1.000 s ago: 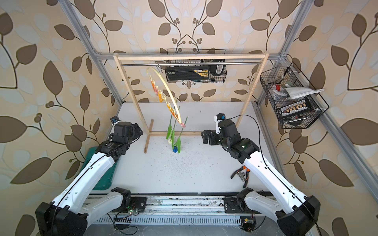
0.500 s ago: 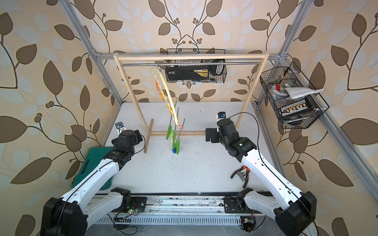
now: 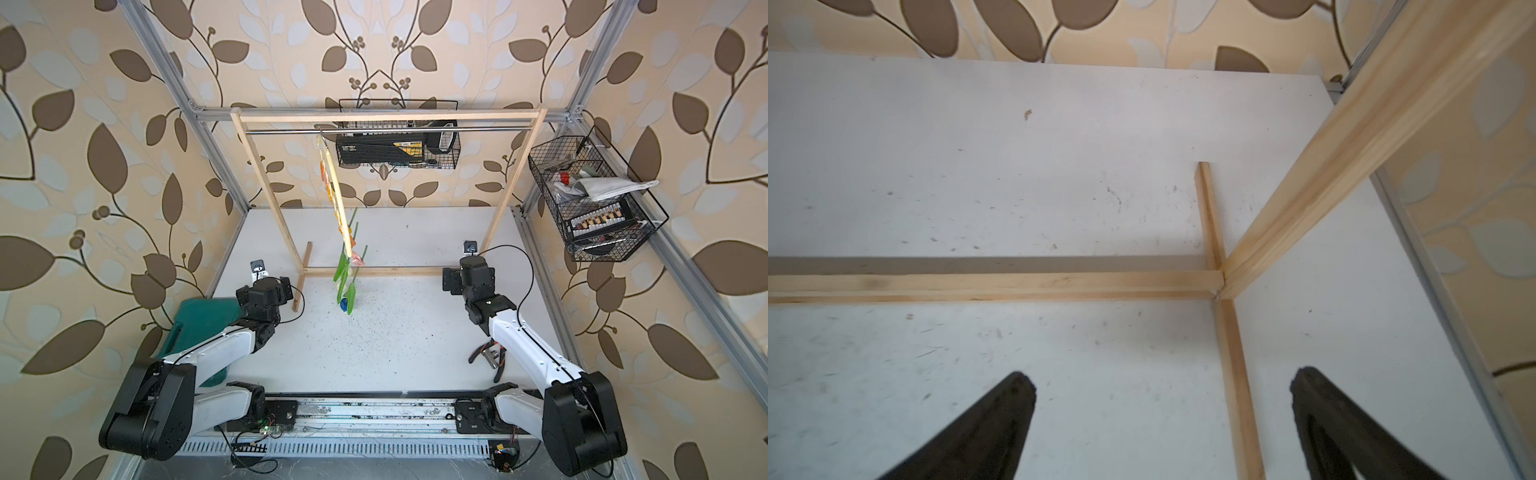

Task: Dry the flowers on a clothes hanger
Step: Reset both arms

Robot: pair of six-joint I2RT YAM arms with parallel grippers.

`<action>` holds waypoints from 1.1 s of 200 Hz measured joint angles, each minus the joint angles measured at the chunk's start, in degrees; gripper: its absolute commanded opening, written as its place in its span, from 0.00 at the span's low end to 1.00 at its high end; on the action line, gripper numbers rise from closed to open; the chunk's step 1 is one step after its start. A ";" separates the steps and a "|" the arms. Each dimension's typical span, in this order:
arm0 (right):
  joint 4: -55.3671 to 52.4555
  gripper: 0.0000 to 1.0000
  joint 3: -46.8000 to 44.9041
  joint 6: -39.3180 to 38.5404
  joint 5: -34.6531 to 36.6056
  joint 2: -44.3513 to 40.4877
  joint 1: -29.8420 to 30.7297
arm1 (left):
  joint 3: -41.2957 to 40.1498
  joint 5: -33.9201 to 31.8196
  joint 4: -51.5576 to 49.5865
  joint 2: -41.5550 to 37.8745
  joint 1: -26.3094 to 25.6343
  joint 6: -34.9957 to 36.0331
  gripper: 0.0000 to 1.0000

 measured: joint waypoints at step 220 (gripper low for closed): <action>50.62 0.99 -16.57 -3.78 -2.47 18.38 -9.60 | -1.11 12.17 18.93 16.02 9.29 3.32 0.99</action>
